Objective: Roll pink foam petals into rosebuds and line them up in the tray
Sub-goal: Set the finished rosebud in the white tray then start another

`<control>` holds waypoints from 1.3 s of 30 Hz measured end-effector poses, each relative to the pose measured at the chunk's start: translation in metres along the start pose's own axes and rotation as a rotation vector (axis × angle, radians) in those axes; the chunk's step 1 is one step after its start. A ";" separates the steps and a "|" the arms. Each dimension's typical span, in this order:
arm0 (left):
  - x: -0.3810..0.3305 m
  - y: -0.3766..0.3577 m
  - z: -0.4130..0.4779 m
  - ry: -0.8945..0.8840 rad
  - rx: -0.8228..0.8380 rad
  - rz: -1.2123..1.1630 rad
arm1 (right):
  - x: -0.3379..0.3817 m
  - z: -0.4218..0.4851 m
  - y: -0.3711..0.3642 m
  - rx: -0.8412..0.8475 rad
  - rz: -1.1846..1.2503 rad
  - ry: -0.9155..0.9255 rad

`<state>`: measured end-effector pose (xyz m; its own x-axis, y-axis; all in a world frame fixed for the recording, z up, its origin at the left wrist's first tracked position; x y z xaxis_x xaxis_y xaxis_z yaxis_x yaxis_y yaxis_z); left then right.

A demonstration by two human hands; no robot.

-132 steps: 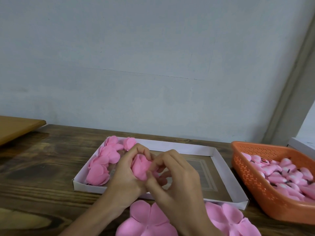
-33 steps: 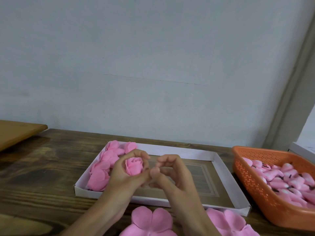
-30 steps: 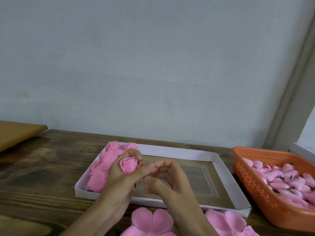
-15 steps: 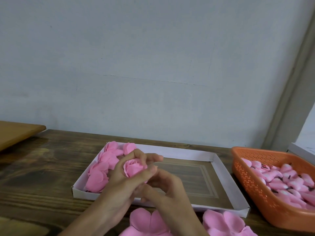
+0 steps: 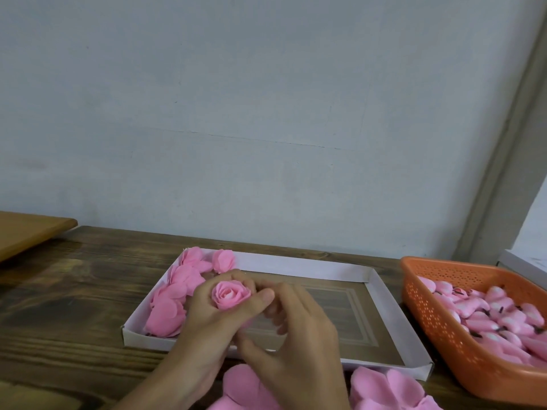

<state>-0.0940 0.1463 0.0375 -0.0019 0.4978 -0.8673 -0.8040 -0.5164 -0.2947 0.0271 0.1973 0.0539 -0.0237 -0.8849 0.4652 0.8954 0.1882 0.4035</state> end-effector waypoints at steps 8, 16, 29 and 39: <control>0.006 0.013 0.009 -0.073 0.007 0.287 | -0.003 0.016 0.019 0.144 0.190 0.053; 0.028 0.021 0.010 0.037 -0.041 0.414 | 0.012 0.004 0.005 0.174 -0.041 0.241; 0.002 0.005 0.002 0.140 0.085 -0.106 | -0.014 -0.004 -0.025 0.425 0.820 -0.618; -0.001 -0.003 -0.003 0.170 0.133 -0.064 | -0.016 -0.002 -0.026 0.299 0.861 -0.471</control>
<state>-0.0893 0.1454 0.0377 0.1430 0.3966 -0.9068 -0.8708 -0.3850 -0.3057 0.0051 0.2060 0.0345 0.3446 -0.1547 0.9259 0.5451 0.8360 -0.0632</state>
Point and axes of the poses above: each hand's wrist, its own z-axis towards the middle knuckle, its own y-axis out of the back of the hand, x = y × z, the point moved 6 cm from there along z, towards the middle knuckle, and after that the axes turned 2 degrees about -x, right-handed, at the moved point
